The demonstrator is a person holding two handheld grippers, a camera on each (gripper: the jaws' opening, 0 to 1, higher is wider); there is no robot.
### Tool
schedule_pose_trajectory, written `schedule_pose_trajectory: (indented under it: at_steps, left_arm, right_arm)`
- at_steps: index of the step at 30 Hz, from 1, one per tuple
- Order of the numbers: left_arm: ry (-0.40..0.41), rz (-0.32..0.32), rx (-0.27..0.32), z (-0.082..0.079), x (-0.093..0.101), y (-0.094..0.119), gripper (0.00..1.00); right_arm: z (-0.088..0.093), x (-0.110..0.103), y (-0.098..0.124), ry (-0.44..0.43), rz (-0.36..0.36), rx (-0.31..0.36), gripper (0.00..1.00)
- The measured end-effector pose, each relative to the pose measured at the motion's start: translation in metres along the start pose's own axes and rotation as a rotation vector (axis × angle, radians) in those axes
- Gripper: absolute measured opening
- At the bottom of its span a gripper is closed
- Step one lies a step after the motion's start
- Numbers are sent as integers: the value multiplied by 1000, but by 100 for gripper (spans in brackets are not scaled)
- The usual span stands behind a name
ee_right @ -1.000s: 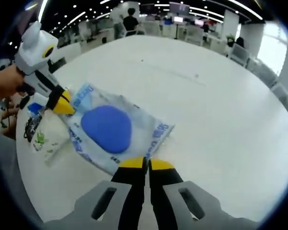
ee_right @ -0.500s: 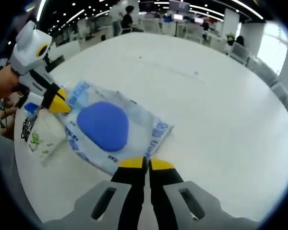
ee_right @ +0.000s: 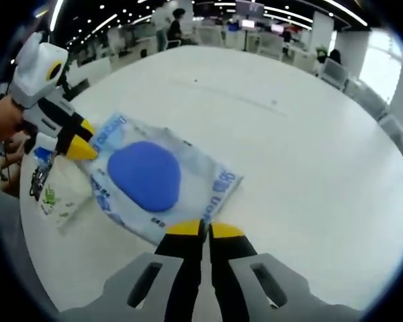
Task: Arrange the tabletop items into an orderly group along one side of the table until the central work area is clear of visible clutter.
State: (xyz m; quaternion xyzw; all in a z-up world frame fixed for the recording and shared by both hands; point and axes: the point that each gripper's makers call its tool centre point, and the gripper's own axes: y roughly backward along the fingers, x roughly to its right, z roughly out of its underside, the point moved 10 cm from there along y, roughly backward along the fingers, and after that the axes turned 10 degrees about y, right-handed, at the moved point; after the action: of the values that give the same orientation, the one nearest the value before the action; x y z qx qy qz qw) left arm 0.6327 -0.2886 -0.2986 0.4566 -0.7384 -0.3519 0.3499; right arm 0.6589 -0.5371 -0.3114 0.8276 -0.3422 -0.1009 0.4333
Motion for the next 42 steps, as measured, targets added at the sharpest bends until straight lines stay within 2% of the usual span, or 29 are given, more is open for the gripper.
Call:
schedule_pose_trajectory:
  at_steps: [6,12,20,27,29,35,39,42]
  left_arm:
    - [-9,-10,15,-1,0,3,19]
    - [-6,-17,37,-4,0,8,20]
    - [-17,-34,79,-6,1,12,31]
    - [-18,-24,106,-8,3,16,37]
    - [-17,-24,121,-10,3,19,39]
    - [-3,-5,161,-12,5,24,48]
    - [-1,14,189,-13,8,28,61]
    - [-10,40,201,-13,9,28,66]
  right_arm:
    - [1,0,1,-1,-2,-5,3]
    - [0,0,1,6,1,-6,3]
    - [0,-2,2,11,3,-13,5]
    - [1,0,5,-1,22,-5,18]
    - [0,0,8,-10,29,14,21]
    - [-3,2,14,-25,69,68,37]
    - [-2,0,16,-37,76,97,50]
    - [-3,-1,18,-32,77,109,56]
